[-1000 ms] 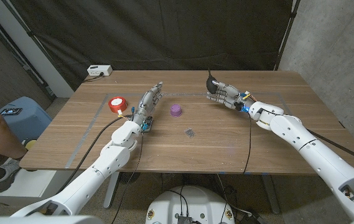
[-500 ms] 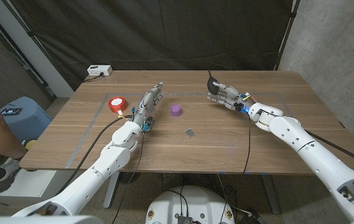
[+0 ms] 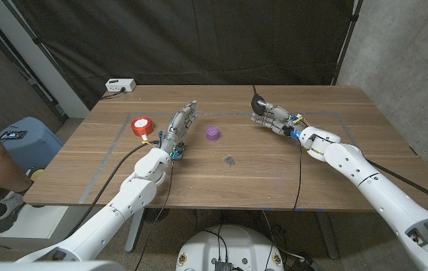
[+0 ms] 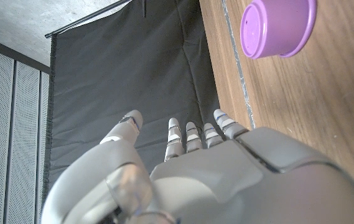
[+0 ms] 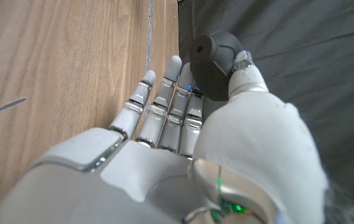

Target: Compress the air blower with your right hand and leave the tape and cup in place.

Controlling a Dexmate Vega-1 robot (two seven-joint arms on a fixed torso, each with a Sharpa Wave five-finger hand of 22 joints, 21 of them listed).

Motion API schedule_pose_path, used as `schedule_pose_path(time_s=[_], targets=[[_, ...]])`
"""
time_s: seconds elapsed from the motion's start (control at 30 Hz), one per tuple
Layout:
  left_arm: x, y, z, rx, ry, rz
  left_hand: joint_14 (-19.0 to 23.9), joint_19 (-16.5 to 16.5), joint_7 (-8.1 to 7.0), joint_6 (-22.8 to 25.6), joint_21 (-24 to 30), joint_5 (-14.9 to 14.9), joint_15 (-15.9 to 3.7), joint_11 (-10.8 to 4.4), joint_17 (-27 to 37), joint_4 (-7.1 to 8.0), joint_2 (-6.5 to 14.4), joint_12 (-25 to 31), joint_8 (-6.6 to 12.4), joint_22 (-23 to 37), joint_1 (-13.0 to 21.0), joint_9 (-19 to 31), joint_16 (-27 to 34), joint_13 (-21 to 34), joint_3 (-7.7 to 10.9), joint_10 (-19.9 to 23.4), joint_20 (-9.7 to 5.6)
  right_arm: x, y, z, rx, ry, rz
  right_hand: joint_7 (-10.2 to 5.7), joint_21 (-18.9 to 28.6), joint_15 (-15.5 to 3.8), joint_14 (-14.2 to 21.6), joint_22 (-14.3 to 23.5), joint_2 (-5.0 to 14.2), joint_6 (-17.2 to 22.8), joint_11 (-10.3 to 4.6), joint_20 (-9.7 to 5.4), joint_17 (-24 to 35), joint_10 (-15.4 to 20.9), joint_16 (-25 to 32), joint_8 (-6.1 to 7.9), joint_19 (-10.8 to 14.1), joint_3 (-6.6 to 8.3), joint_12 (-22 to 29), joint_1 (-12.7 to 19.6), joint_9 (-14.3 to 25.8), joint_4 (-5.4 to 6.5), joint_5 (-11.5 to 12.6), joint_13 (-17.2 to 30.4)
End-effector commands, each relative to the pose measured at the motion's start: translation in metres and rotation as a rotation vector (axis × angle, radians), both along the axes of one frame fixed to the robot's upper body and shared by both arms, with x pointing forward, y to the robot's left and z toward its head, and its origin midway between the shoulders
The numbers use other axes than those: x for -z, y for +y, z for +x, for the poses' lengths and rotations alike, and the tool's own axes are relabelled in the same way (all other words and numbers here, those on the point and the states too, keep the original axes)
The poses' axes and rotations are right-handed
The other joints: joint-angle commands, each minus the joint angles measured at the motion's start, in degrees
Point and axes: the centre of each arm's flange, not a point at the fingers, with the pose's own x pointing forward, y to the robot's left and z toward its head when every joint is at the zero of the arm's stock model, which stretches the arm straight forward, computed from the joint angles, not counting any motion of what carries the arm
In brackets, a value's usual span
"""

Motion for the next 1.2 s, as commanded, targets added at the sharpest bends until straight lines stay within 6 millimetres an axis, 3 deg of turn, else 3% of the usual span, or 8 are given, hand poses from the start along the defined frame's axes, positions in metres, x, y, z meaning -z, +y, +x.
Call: schedule_pose_path(time_s=[0.03,0.43,1.2], targets=[[0.001,0.009,-0.007,-0.009,-0.006,0.004,0.1,0.1,-0.14,0.4,0.0,0.4,0.18,-0.18,0.2,0.48,0.0,0.1,-0.17,0.3,0.7,0.1,0.0,0.4,0.05,0.6,0.42,0.004,0.008,0.0,0.008,0.007,0.033,-0.23,0.3,-4.74,1.2,0.3,-0.09,0.9,-0.42,-0.24,0.1,1.1,0.3,0.52,0.4,0.51,0.6,1.2,0.3,-0.28,0.6,0.2],[0.004,0.023,-0.013,-0.024,-0.004,-0.002,0.2,0.1,-0.16,0.5,0.0,0.4,0.21,-0.1,0.2,0.5,0.0,0.1,-0.17,0.3,0.7,0.1,0.0,0.4,0.0,0.7,0.43,0.006,0.02,0.005,0.006,0.016,0.052,-0.84,0.3,-5.61,2.5,0.3,-0.1,2.7,-1.22,-0.91,0.4,3.1,0.7,1.18,0.9,0.75,1.0,2.3,0.6,-0.28,0.7,-0.1],[0.006,0.029,-0.011,-0.006,-0.001,-0.003,0.2,0.2,-0.22,0.4,0.0,0.4,0.2,-0.08,0.2,0.53,0.0,0.1,-0.22,0.3,0.8,0.2,0.0,0.4,-0.04,0.7,0.47,0.001,0.031,0.01,0.023,0.033,0.055,-1.81,0.4,-7.02,4.2,0.3,0.12,6.4,-2.71,-2.24,1.5,7.3,1.4,2.27,1.8,0.86,1.3,3.9,0.4,-0.08,0.5,-1.7]])
